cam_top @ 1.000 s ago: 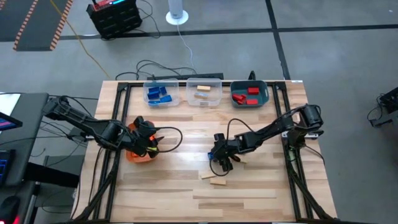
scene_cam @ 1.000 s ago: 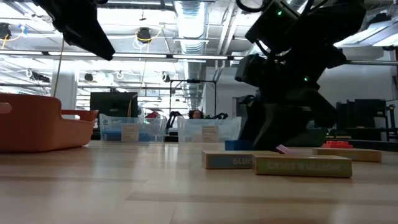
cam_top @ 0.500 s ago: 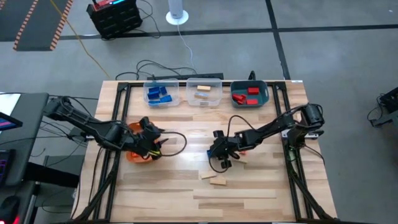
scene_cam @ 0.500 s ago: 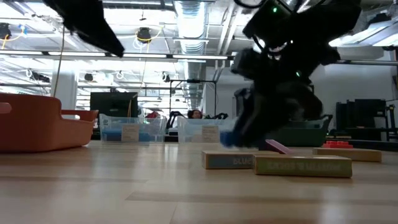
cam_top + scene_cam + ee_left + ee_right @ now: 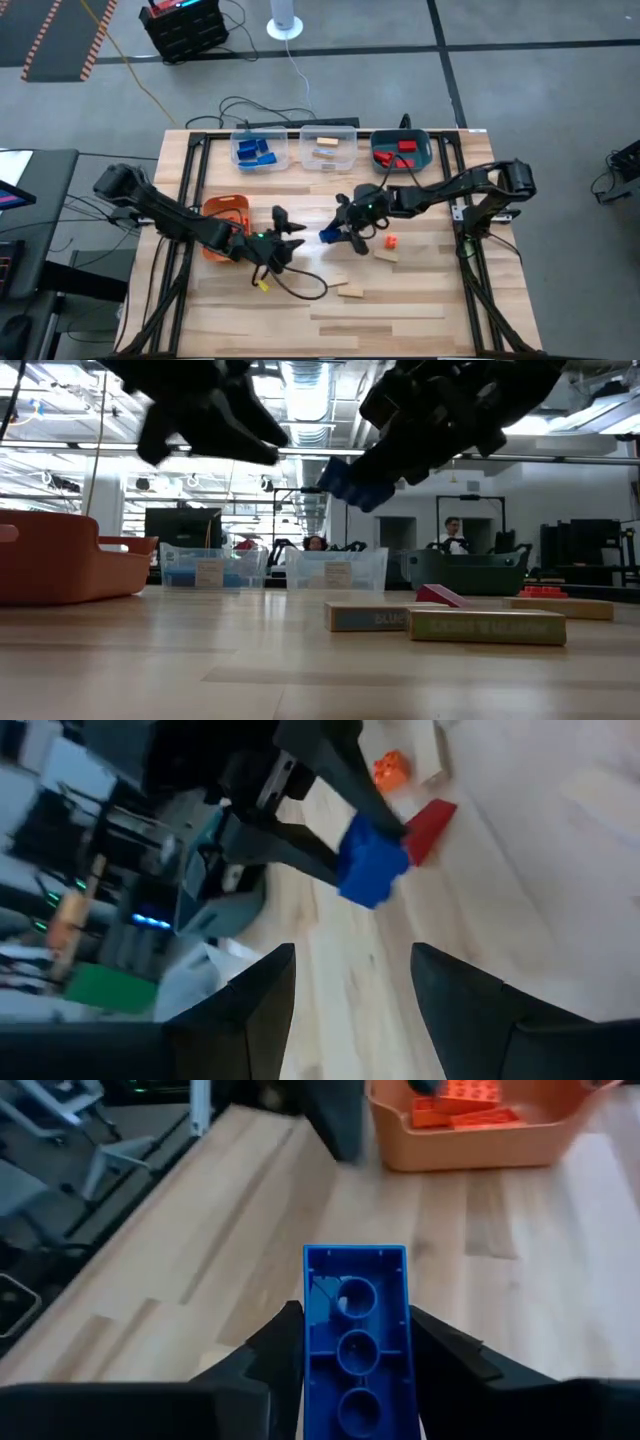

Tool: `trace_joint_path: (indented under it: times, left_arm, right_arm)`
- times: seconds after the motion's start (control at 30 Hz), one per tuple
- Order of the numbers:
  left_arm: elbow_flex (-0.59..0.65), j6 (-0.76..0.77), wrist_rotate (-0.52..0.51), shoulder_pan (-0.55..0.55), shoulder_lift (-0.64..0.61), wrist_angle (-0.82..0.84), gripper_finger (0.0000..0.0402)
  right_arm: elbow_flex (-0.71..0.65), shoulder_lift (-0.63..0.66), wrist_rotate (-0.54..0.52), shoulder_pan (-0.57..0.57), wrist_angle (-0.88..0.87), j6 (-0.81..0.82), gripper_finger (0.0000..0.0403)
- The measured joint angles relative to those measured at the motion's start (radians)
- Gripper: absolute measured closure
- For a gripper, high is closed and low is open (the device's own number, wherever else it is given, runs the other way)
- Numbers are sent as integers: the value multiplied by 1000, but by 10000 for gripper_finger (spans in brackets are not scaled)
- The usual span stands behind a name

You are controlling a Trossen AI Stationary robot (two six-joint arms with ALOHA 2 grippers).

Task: Sort blocks
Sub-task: Put the blue game piece into the left transparent bin

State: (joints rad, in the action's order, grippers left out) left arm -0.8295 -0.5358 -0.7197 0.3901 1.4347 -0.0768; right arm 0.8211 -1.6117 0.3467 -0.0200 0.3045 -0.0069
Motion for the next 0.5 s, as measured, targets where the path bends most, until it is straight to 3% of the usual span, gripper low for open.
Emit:
trace_joint_path:
  times: [0.27,0.5]
  left_arm:
    - [0,-150,-2,-21,91,-169,207]
    - [0,-169,116,-32,90,-188,207]
  right_arm:
    - [0,-14,38,7,66,74,224]
    - [10,-14,49,5,89,104,227]
